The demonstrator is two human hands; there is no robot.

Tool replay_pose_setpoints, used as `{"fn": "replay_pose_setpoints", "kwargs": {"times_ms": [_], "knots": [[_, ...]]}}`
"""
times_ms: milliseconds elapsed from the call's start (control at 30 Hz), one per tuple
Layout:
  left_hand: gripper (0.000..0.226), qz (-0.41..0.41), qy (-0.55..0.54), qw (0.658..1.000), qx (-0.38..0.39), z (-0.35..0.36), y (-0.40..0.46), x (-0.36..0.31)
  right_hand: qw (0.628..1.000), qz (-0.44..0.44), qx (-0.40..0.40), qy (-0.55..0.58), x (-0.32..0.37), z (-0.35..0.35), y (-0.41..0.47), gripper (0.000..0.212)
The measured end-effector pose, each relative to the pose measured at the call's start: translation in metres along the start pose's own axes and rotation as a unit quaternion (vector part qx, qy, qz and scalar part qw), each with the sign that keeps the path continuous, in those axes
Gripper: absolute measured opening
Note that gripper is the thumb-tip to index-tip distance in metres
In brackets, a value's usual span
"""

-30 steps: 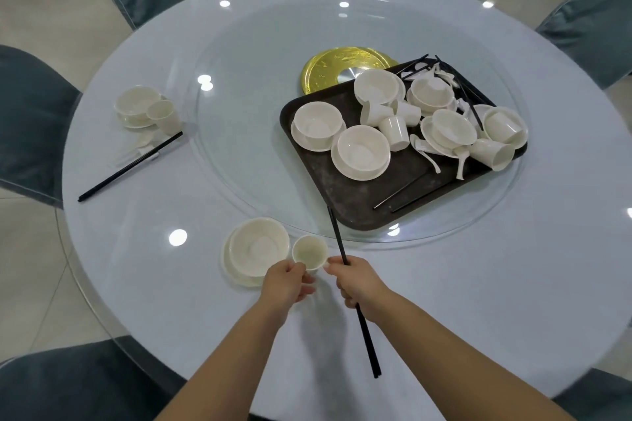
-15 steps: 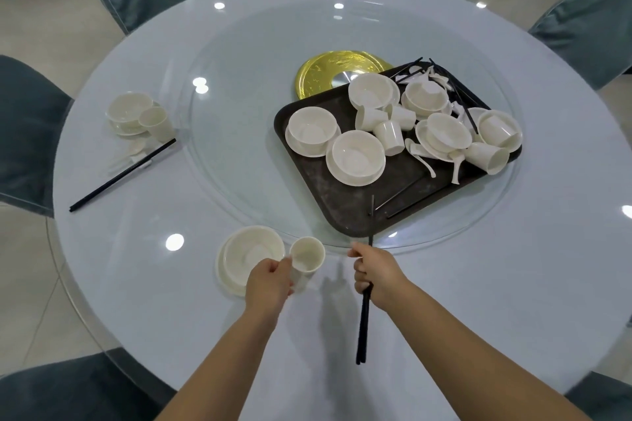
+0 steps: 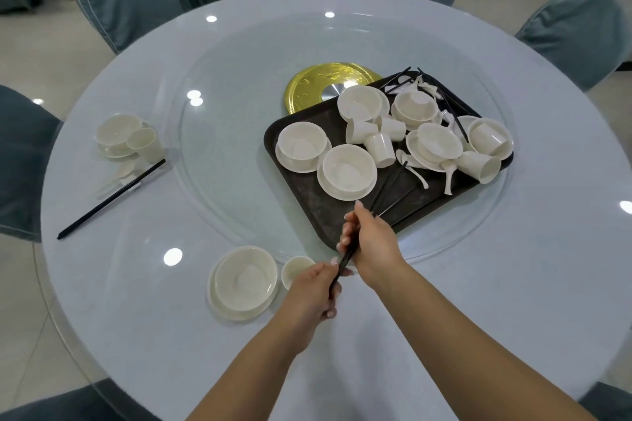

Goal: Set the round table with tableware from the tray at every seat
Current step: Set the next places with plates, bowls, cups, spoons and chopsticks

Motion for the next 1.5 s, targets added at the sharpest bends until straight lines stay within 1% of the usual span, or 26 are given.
{"fn": "replay_pose_setpoints", "kwargs": {"times_ms": [67,200,300,433,500,567,733,967,1233,1367,1500], "knots": [[0.035,0.011,0.0,1.0,-0.006,0.004,0.003,-0.007,0.999,0.004,-0.001,-0.05,-0.006,-0.002,-0.001,0.034],[0.033,0.034,0.016,0.999,-0.008,0.015,0.012,-0.013,0.991,-0.026,-0.002,-0.13,-0.01,-0.012,0.005,0.035],[0.031,0.055,0.068,0.996,-0.004,0.023,0.021,-0.012,0.994,-0.029,0.004,-0.108,-0.008,-0.023,0.012,0.033],[0.026,0.067,0.13,0.989,0.005,0.028,0.029,-0.007,0.997,-0.026,-0.011,-0.071,-0.003,-0.044,0.025,0.029],[0.022,0.079,0.183,0.98,-0.017,0.025,0.034,-0.003,0.998,-0.027,-0.021,-0.054,-0.002,-0.056,0.032,0.027],[0.018,0.081,0.21,0.973,-0.043,0.019,0.038,0.0,0.998,-0.026,-0.033,-0.052,-0.003,-0.066,0.037,0.027],[0.014,0.05,0.174,0.981,-0.071,0.006,0.044,0.001,0.99,-0.016,-0.091,-0.105,-0.005,-0.09,0.045,0.026],[0.015,0.053,0.147,0.985,-0.068,0.008,0.053,-0.017,0.989,-0.021,-0.111,-0.098,0.014,-0.107,0.059,0.017],[0.016,0.052,0.135,0.986,-0.076,0.005,0.061,-0.024,0.983,-0.012,-0.141,-0.116,0.021,-0.117,0.073,0.012],[0.018,0.055,0.135,0.987,-0.071,0.005,0.062,-0.026,0.979,-0.047,-0.148,-0.131,0.035,-0.124,0.087,0.01],[0.017,0.055,0.136,0.987,-0.069,0.006,0.065,-0.028,0.97,-0.079,-0.172,-0.15,0.062,-0.13,0.106,0.008]]}}
Point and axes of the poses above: each hand's wrist, its own y-axis towards the middle knuckle, its own z-axis out of the palm, x = y × z, the point moved 5 cm from there along y, towards the middle knuckle, and after that the axes turned 2 degrees about -x, right-handed, at the moved point
